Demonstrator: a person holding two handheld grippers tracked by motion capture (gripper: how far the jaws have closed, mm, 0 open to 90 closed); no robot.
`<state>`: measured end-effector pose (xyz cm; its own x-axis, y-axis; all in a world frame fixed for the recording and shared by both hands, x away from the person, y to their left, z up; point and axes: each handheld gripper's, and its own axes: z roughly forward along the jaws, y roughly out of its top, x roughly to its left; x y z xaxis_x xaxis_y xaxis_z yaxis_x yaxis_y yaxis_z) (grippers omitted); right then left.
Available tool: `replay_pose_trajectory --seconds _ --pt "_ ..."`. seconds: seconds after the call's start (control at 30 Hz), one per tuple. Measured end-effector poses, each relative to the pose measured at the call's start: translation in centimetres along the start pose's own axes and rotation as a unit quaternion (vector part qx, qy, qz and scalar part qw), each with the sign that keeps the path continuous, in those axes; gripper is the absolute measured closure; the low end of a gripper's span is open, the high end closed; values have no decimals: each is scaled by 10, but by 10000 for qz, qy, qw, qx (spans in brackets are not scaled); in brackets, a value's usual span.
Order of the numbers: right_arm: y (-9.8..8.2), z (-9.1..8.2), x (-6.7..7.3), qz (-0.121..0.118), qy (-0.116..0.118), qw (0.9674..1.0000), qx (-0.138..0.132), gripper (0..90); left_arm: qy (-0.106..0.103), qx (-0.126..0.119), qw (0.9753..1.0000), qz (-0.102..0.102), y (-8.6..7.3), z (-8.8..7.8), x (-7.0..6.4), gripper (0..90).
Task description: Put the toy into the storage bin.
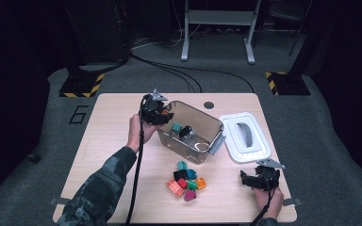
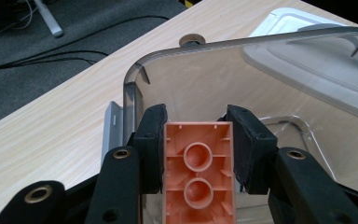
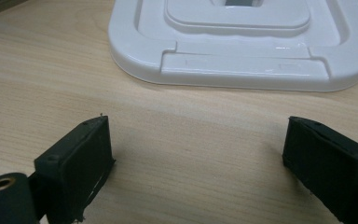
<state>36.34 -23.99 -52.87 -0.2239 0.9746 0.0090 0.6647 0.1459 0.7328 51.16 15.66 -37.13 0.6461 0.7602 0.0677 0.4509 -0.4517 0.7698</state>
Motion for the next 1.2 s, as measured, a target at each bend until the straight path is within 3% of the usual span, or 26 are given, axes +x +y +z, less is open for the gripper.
replay_pose_trajectory --seconds 0.27,0.63,0.73,0.9,1.2 --pt "0 0 0 -2 2 10000 0 72 8 182 9998 -11 -14 13 0 589" --pt "0 0 0 -2 1 10000 5 72 -6 381 9989 266 -18 14 -8 576" --pt "0 0 0 -3 0 10000 4 72 6 440 9985 325 -18 11 -10 484" --pt "0 0 0 0 0 10000 4 72 -1 306 9992 258 -18 0 -10 359" --pt "0 0 0 0 0 10000 1 74 -17 20 9996 269 -27 -36 -17 211"
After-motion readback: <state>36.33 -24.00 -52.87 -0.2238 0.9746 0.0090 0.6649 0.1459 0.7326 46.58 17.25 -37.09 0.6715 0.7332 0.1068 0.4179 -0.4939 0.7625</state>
